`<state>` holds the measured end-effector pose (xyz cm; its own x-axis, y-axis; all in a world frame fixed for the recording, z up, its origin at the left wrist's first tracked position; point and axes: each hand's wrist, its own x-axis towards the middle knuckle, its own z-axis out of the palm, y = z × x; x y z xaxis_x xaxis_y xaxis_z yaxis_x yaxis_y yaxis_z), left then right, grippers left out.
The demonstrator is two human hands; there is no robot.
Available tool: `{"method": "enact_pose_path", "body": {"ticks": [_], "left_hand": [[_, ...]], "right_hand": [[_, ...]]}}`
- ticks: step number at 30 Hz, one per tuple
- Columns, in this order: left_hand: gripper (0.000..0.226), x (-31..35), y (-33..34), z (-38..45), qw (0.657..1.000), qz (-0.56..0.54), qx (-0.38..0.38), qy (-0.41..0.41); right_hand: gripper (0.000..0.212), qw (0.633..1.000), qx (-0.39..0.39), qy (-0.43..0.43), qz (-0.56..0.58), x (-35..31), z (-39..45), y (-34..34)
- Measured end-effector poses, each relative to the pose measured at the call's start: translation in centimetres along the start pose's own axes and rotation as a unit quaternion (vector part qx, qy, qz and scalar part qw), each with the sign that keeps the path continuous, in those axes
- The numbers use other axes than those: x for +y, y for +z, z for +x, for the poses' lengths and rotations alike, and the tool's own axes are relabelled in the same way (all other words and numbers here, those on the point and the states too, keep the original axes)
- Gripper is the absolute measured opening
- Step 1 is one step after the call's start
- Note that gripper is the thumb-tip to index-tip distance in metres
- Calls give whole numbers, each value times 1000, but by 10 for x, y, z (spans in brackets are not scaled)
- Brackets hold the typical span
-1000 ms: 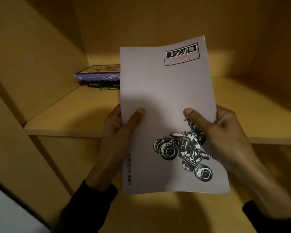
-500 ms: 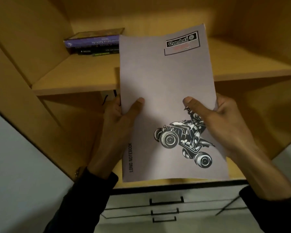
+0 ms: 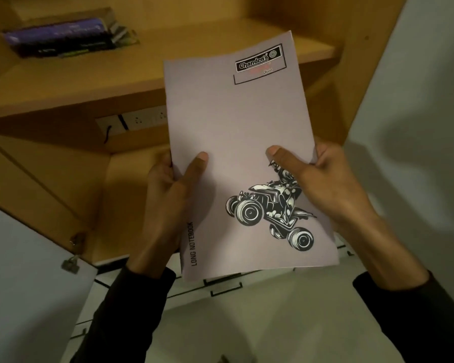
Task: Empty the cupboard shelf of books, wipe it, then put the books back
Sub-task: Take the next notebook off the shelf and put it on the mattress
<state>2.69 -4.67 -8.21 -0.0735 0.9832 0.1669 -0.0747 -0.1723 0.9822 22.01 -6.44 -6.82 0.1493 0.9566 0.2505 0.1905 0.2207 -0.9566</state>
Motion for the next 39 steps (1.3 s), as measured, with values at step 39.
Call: {"method": "enact_pose_path", "body": {"ticks": [39], "left_hand": [[21, -72, 164, -220, 920, -13, -325, -218]], "right_hand": [[7, 916, 318, 237, -57, 36, -298, -166]]}}
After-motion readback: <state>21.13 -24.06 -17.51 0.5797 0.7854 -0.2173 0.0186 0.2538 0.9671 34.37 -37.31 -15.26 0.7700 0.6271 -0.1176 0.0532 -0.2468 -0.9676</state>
